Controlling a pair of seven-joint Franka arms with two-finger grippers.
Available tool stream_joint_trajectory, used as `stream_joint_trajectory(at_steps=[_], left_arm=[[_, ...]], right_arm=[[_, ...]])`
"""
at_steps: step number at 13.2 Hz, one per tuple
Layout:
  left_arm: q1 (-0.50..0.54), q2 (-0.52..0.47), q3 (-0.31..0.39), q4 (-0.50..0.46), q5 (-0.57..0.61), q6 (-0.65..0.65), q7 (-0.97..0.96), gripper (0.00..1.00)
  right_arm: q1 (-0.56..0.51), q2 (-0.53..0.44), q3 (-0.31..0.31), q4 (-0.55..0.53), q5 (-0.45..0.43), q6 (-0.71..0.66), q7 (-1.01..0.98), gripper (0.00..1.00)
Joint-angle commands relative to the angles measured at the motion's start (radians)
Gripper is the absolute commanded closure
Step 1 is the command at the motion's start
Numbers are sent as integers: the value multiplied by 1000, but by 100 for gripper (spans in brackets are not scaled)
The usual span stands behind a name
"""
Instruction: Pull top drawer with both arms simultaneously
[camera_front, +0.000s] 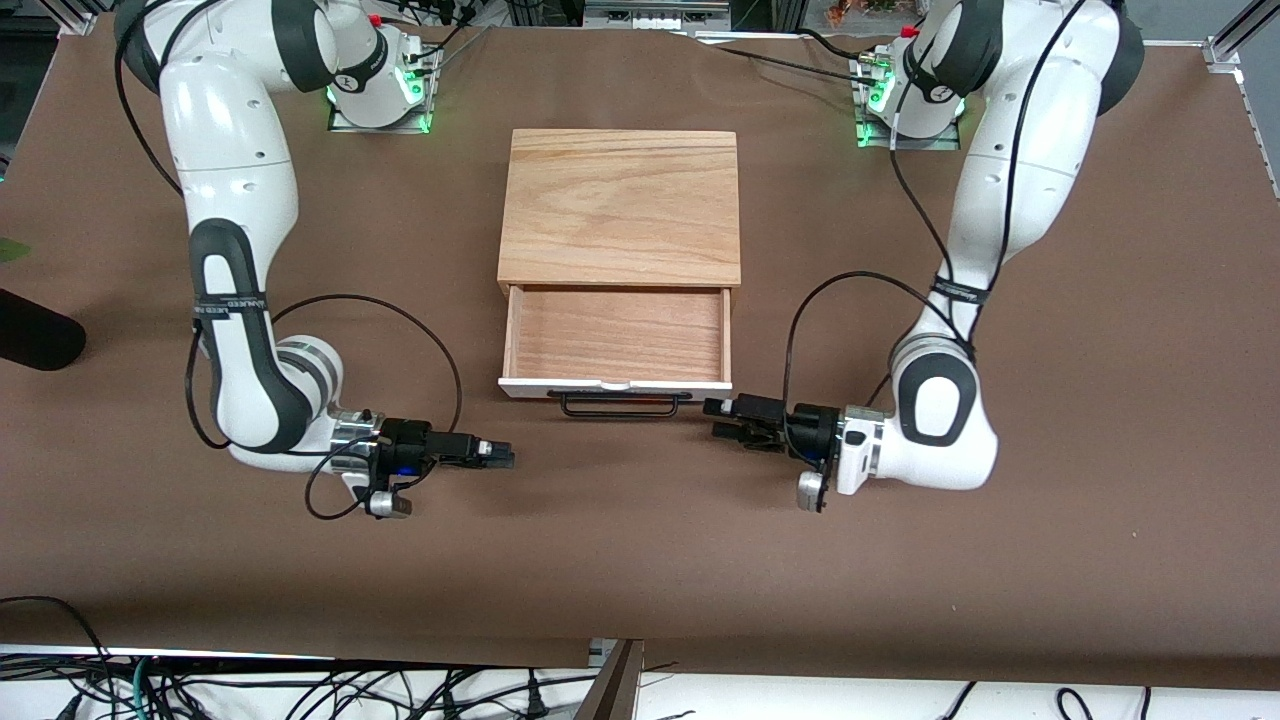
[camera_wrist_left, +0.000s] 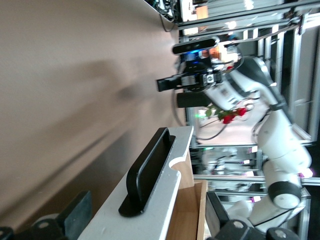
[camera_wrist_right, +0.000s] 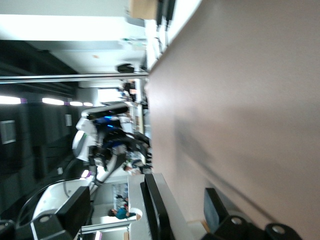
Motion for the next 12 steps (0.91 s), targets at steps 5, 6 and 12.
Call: stream_joint_trajectory(at_steps=[5,6,12], left_arm=[[12,-285,42,-18,460,-18,-238,0],[12,-334,42,-32,541,-26,-269,0],[11,-527,56,-40,964,-253,-467,0]], right_arm=[[8,-194,-31,109,-675,20,468,0],[14,-221,-30,108,-783,20,504,0],[45,-402,-18,28,-1330,-18,553,0]])
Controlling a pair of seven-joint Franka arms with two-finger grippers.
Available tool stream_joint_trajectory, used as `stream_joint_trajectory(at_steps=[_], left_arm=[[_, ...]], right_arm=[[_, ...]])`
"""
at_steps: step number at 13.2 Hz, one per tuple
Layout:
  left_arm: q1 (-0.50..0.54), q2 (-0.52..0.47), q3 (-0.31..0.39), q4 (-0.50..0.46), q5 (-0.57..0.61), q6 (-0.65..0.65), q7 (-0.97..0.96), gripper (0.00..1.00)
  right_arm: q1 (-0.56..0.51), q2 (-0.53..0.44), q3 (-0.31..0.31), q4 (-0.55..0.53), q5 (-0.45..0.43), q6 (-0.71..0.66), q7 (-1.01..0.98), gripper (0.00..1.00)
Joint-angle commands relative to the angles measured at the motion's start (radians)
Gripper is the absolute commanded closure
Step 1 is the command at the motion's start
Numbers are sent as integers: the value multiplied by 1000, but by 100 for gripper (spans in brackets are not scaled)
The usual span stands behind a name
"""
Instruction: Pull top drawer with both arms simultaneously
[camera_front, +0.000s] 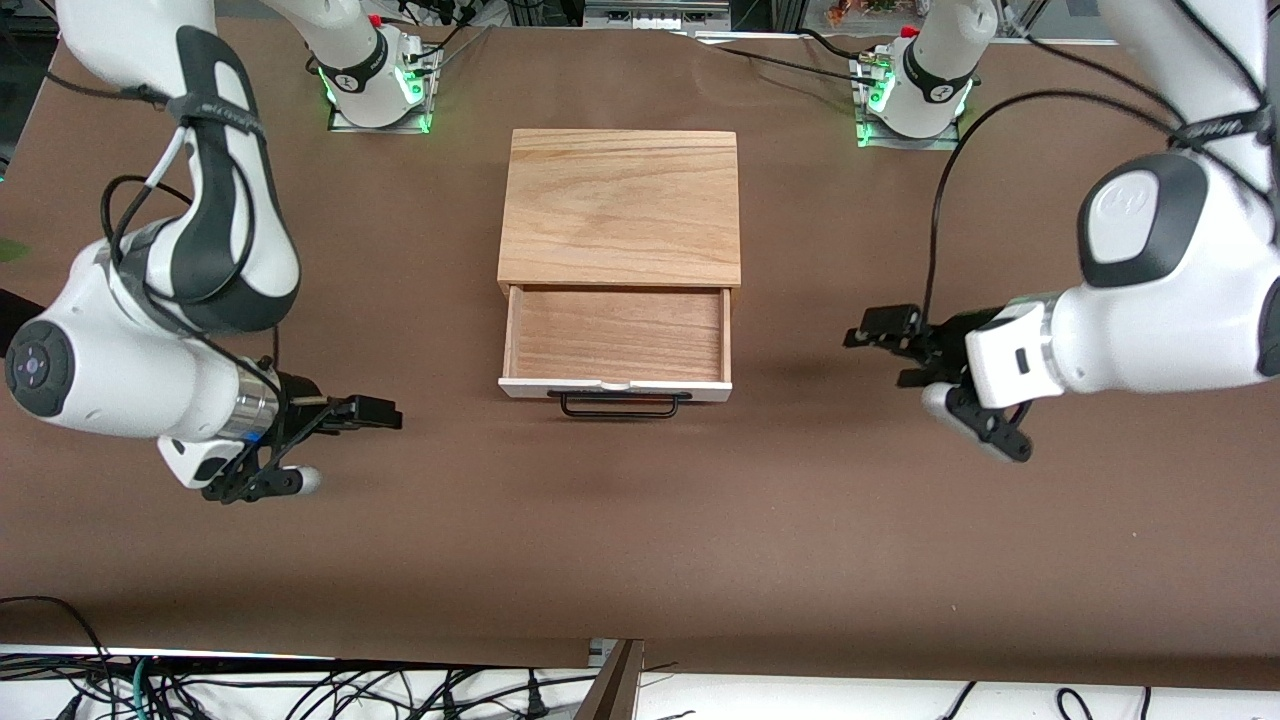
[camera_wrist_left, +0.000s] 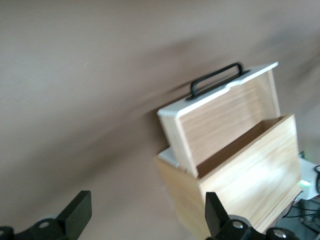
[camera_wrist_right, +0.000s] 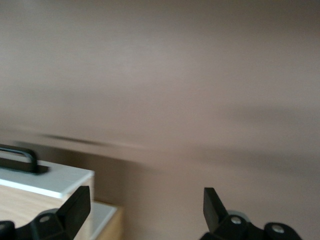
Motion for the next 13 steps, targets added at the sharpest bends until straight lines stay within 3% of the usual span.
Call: stream_joint_trajectory(at_steps=[1,2,5,8,9,13], left_arm=[[-9,-89,-9,-60,261,-17,-25,0],[-9,-123,-25,-84,354,-16,-23,0],[43,-245,-20,-227,452,64,-78,0],[115,-393,-38,-455,502,263,-123,0],[143,-423,-66,-498,493,266,-132,0],[136,-454,-82,-517,491,222,-132,0]], right_arm=[[-21,-153,6,-139,-72,13,10,0],[-45,-214,7,-198,-84,22,10,0],[-108,-370,16,-315,-138,25,5,0],[-162,-466,108,-403,-267,10,10,0],[-176,-509,128,-447,-279,10,16,0],[-171,-562,131,-520,-279,13,25,0]])
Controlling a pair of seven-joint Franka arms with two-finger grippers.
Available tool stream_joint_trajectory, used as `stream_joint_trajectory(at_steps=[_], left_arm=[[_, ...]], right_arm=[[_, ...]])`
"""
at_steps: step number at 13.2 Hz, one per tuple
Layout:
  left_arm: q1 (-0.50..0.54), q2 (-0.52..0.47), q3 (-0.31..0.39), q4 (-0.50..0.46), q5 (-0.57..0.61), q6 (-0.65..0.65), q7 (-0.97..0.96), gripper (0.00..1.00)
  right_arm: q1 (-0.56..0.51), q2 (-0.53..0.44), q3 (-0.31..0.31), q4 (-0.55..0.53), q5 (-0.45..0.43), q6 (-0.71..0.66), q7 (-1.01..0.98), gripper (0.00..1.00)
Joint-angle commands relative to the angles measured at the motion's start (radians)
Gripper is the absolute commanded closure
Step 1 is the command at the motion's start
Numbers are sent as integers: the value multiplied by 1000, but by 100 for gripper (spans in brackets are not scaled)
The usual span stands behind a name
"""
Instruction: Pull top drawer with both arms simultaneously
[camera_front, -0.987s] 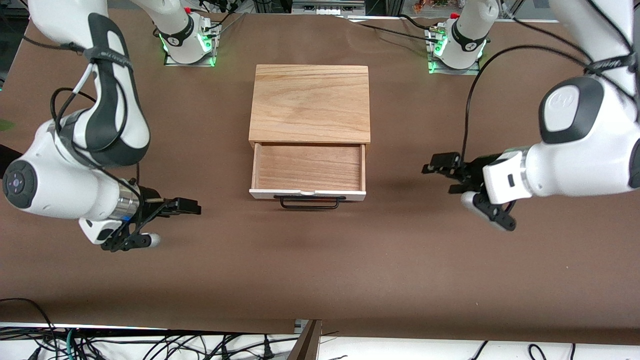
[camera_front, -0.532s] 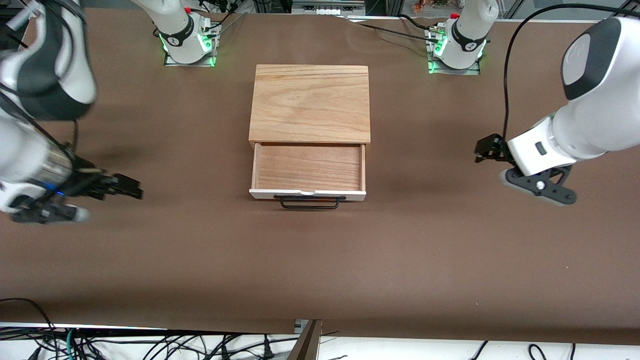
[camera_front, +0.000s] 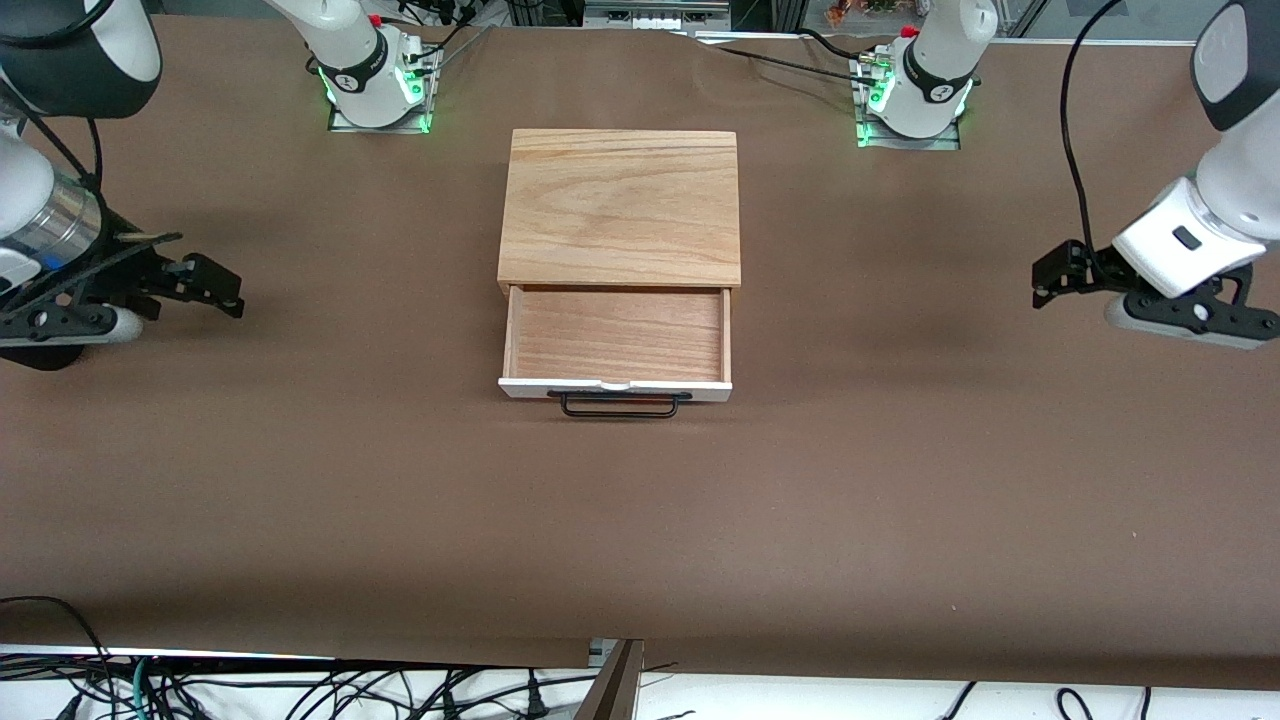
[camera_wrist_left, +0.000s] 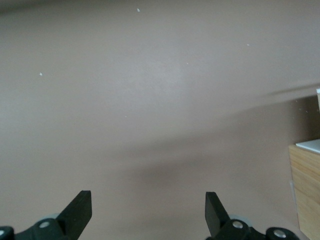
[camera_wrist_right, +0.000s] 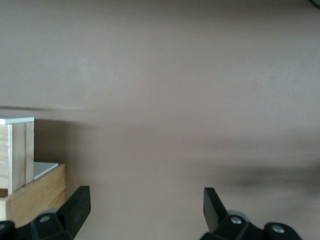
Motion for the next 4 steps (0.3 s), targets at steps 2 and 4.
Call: stream_joint_trajectory(at_steps=[2,4], left_arm=[[4,-27,-14,-30,18,-16,-18,0],[2,-27,-14,-20,18,-25,-15,0]], right_arm=[[-13,-15,25,-22,-17,5,4,0],[-13,6,27,11,-17,-15,5,0]])
